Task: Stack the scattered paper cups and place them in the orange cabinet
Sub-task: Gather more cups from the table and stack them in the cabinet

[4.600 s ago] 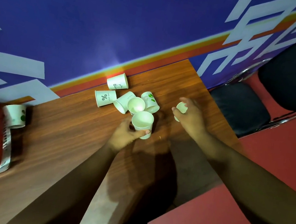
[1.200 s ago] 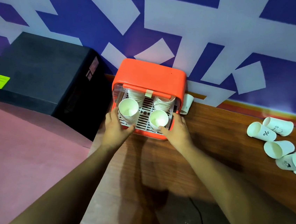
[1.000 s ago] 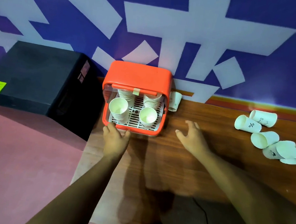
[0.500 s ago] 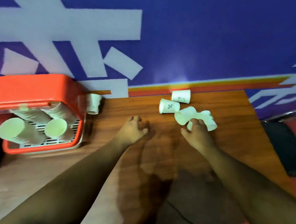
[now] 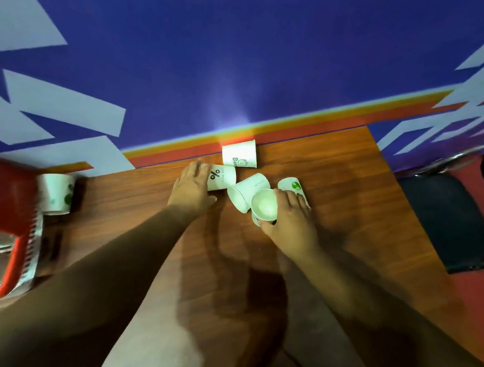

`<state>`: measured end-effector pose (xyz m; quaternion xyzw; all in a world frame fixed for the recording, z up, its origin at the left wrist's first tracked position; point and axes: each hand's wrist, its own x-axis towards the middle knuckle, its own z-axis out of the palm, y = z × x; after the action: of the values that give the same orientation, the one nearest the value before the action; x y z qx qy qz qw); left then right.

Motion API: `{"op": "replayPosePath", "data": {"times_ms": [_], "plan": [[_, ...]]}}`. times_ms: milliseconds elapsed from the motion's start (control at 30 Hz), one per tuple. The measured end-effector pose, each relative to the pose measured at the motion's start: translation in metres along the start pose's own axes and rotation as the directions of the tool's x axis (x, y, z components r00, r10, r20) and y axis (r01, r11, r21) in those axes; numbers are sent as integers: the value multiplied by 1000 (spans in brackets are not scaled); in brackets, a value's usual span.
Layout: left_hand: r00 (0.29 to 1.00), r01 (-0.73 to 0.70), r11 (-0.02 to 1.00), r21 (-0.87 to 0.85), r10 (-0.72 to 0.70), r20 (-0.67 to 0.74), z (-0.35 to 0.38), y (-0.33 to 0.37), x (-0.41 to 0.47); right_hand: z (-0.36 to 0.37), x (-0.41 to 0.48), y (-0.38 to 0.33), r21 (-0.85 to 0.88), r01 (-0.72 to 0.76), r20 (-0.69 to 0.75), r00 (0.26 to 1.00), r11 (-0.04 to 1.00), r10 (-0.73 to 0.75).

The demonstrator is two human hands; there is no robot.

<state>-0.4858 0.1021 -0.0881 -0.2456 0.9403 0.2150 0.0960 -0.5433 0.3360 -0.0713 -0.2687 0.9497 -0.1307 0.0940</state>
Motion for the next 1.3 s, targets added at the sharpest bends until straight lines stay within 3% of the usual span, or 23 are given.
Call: {"op": "replayPosePath", "data": {"times_ms": [133,267,367,467,633,767,933,1067,1300], "plan": [[991,-56,997,58,63,-119,1,-6,-2,-1,-5,1,60,13,-12,1000,998,-12],[992,-46,990,132,61,-107,-6,-14,-9,-14,-6,-13,148,5,11,1000,989,-6],[998,45,996,-83,-48,-29,-10,-24,-21,-22,-3,-27,194,-22,34,999,981,15],[984,140,915,-378,-171,-50,-28,-39,-51,-27,-1,-47,276,-13,1,1000,961,13],[949,115,791,-601,-266,-168,-70,-79,-126,-37,-10,-108,446,9,40,999,895,-30],[911,49,634,-772,-345,-226,-111,-130,-189,-31,-28,-183,482,88,28,993,872,-115],[830,60,673,-737,-444,-338,-153,-215,-265,-16,-52,-298,541,199,23,968,817,-252],[762,109,761,-639,-477,-438,-166,-281,-304,-3,-68,-381,587,265,-1,945,765,-326],[818,135,825,-548,-406,-408,-153,-325,-278,28,-75,-434,528,217,-8,968,821,-250]]}}
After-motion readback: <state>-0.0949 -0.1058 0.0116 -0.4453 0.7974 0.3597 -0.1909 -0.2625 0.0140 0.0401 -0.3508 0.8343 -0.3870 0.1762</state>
